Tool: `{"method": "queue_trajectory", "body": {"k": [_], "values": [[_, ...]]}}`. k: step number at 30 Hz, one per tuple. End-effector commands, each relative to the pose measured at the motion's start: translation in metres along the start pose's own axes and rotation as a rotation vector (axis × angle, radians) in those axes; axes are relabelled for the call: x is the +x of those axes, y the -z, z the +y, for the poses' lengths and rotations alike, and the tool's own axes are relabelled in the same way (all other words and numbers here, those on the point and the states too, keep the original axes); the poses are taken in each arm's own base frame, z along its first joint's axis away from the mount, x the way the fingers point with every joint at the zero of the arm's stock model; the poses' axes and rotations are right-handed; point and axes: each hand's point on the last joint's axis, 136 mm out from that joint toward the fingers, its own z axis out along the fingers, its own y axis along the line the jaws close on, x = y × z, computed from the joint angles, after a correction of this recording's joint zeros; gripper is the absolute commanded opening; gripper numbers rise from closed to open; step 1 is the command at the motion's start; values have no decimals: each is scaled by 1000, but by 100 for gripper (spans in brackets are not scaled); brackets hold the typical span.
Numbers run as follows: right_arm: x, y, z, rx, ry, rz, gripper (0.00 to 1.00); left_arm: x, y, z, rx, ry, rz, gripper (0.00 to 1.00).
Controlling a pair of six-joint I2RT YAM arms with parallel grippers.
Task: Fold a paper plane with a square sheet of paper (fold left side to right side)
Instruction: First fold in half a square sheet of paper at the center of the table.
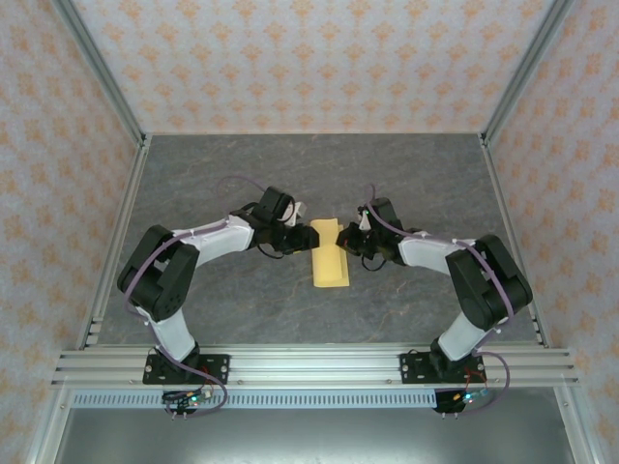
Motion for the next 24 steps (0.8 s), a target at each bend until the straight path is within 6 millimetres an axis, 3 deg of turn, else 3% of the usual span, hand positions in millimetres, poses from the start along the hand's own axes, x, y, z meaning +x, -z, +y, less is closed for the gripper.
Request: {"method": "queue_trajectory", "body": {"k": [1, 10, 16, 23, 24], "values": [[-3, 1, -17, 105, 36, -11, 1, 4, 0, 8, -64, -4, 5, 51], [-2, -4, -25, 132, 39, -1, 3, 5, -27, 4, -60, 5, 40, 55], [-3, -4, -25, 133, 47, -9, 8, 7, -38, 12, -106, 20, 48, 46], [-14, 20, -28, 209, 90, -86, 40, 8, -41, 14, -125, 20, 50, 45], [-16, 25, -30, 230, 97, -103, 42, 11, -47, 21, -142, 29, 67, 45]]}}
